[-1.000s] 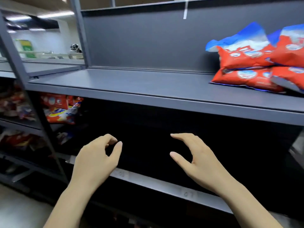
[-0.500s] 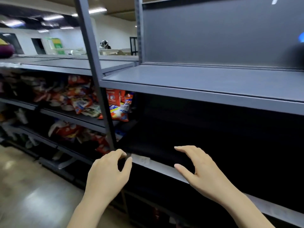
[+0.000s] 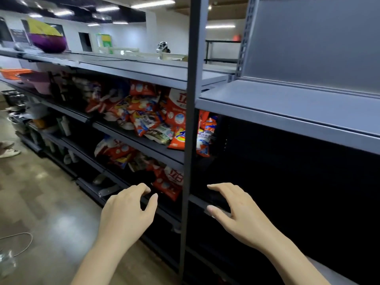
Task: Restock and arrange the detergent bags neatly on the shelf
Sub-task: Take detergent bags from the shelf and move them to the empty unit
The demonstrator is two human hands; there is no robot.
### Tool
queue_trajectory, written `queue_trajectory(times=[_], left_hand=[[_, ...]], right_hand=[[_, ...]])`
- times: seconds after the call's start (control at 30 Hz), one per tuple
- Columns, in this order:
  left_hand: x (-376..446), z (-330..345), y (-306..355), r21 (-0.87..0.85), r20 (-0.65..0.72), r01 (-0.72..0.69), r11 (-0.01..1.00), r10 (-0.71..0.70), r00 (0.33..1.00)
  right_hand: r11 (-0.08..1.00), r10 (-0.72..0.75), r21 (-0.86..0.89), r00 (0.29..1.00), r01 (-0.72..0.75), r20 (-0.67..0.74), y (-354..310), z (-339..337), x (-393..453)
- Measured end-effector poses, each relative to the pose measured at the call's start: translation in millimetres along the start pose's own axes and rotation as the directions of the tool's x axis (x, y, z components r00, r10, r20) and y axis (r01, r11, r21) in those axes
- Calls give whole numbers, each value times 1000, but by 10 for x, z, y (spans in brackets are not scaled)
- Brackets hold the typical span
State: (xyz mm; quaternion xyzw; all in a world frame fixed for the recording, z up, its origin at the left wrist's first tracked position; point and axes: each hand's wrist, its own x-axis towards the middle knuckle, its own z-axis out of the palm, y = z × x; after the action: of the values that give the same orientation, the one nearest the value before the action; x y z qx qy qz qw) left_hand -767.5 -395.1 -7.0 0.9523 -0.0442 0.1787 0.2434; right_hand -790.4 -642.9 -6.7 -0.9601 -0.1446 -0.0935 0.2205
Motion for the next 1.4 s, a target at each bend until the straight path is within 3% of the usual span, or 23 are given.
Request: queue_trajectory(times=[0.43,0.73,1.1,1.4], left_hand=[[1449,-25,-1131,56,-62,44,997,-41,997],[2302,60,-1696,72,-55,-18,997,22,998],[3537,48,-2744,38,75,-219,975,216,974],[4513,-77,-3318,45,209,-351,935,335,919]], right_hand=[[998,-50,26,998,49,27,-345,689,1771],[1000,-5,-8,1000,5,-2,-450,982,2602],[974,209,-71,972,-217,-108,-931,1544,3519],[904,381,-122,901,-410,-207,-1352,1737,4246]])
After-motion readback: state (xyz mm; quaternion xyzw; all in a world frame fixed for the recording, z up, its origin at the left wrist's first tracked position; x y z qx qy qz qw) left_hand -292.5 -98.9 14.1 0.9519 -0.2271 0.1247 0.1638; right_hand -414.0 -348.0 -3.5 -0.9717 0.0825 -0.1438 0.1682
